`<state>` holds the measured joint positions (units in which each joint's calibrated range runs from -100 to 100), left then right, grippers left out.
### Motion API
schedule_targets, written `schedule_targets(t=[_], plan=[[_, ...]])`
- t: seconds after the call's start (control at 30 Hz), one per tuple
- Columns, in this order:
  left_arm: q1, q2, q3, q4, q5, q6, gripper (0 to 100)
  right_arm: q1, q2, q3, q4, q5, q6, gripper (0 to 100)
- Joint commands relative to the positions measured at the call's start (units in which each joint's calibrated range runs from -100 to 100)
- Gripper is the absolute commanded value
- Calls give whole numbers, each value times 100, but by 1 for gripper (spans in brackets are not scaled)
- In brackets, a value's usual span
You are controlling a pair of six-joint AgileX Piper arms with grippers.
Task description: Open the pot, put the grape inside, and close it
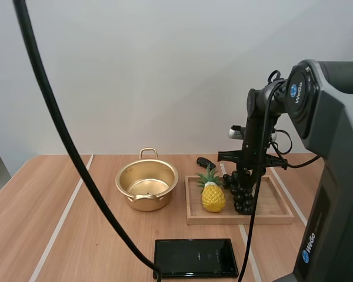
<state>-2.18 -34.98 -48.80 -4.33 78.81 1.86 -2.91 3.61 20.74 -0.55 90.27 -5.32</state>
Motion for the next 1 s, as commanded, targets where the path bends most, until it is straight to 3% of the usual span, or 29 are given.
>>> schedule_targets(t=[0.0,0.43,0.6,0.97], plan=[[-2,10,-18,29,-72,-30,0,-24,-399,8,-13,82,7,0],[-2,10,-18,29,-72,-30,0,-24,-1632,8,448,82,-295,0],[-2,10,-18,29,-72,-30,0,-24,-1991,-159,502,82,-713,0],[-2,10,-18,29,-72,-30,0,-24,-2589,-1314,491,237,-968,0]])
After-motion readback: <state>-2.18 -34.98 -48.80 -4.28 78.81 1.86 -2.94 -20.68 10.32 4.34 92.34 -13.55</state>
